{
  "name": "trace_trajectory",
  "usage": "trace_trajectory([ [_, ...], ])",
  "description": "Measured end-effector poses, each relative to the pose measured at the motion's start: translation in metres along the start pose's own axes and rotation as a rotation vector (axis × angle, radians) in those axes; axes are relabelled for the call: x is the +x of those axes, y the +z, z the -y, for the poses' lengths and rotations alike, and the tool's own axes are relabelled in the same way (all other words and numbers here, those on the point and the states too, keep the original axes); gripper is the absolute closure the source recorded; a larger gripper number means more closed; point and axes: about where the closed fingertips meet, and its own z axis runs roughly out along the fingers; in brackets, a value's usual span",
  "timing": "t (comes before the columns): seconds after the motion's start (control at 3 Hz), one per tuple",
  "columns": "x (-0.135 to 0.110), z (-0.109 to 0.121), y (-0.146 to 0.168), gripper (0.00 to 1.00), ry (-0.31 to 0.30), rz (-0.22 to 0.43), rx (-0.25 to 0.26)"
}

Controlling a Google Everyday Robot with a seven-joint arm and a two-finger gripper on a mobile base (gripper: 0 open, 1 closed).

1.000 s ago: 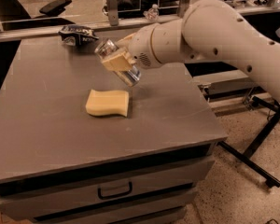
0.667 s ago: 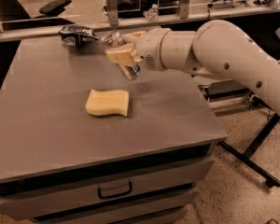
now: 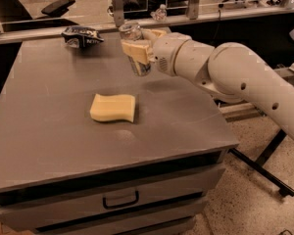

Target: Place redbull can upright

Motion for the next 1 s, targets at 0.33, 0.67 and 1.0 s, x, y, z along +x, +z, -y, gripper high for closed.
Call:
trace_trajectory([
  [0.33,0.018,0.002,-0.002,1.0,0.092,0.011,0.031],
  [0.67,0.032,-0.004,-0.002,1.0,0.147,0.024,0.041],
  [1.0,0.049,-0.012,-0.006,0.77,0.189,0.045,0.052],
])
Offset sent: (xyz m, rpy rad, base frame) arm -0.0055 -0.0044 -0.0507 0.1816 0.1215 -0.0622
